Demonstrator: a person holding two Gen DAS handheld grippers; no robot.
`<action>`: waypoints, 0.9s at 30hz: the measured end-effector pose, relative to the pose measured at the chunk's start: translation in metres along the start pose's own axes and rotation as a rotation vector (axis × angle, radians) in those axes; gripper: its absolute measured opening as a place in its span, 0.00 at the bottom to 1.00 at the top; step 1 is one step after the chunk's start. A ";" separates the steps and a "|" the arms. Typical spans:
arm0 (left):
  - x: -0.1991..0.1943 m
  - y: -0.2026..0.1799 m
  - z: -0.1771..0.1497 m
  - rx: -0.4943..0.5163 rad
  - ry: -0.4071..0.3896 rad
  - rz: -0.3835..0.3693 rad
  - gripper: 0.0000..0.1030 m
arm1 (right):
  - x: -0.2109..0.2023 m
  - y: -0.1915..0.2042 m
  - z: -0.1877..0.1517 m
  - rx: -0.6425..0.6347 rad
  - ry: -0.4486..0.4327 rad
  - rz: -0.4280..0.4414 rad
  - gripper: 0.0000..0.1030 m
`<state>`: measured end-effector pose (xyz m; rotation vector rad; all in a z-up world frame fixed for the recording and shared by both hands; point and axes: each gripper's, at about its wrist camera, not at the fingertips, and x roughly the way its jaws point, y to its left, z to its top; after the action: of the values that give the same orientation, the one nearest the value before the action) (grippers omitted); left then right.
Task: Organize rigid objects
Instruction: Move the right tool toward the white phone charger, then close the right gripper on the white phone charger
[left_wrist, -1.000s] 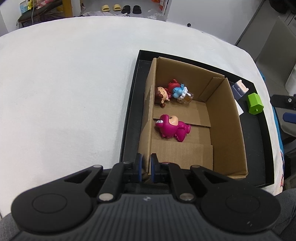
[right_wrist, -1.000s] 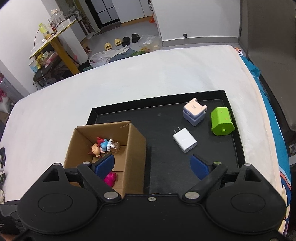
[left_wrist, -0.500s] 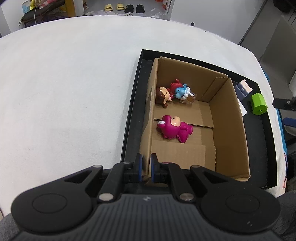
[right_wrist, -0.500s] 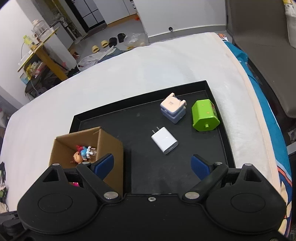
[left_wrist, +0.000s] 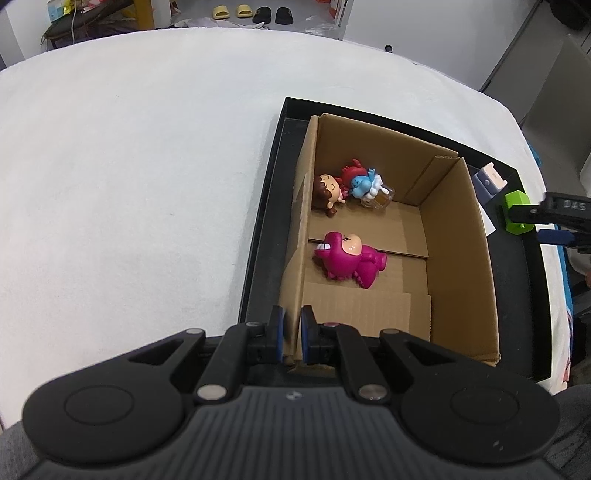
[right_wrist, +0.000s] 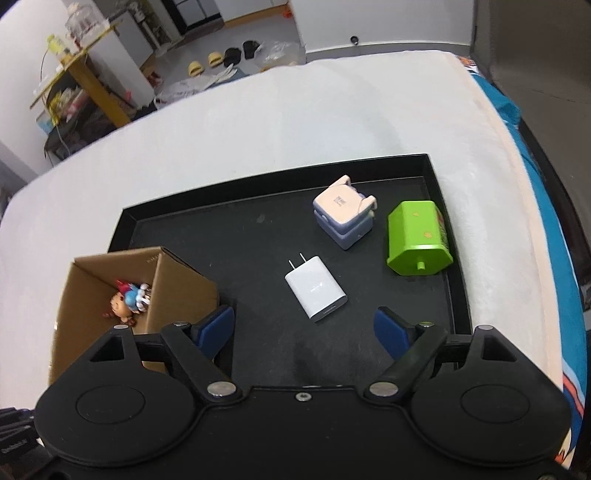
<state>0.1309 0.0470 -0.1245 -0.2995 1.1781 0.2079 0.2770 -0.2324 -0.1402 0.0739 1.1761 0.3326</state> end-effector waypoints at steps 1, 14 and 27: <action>0.001 0.001 0.000 -0.003 0.002 -0.003 0.08 | 0.004 0.001 0.001 -0.008 0.007 -0.003 0.79; 0.005 0.005 -0.002 -0.015 0.006 -0.025 0.08 | 0.050 0.011 0.014 -0.143 0.081 -0.059 0.72; 0.004 0.005 -0.003 -0.003 0.010 -0.032 0.09 | 0.066 0.009 0.002 -0.189 0.130 -0.114 0.36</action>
<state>0.1277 0.0510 -0.1299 -0.3225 1.1819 0.1805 0.2999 -0.2038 -0.1965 -0.1816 1.2667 0.3506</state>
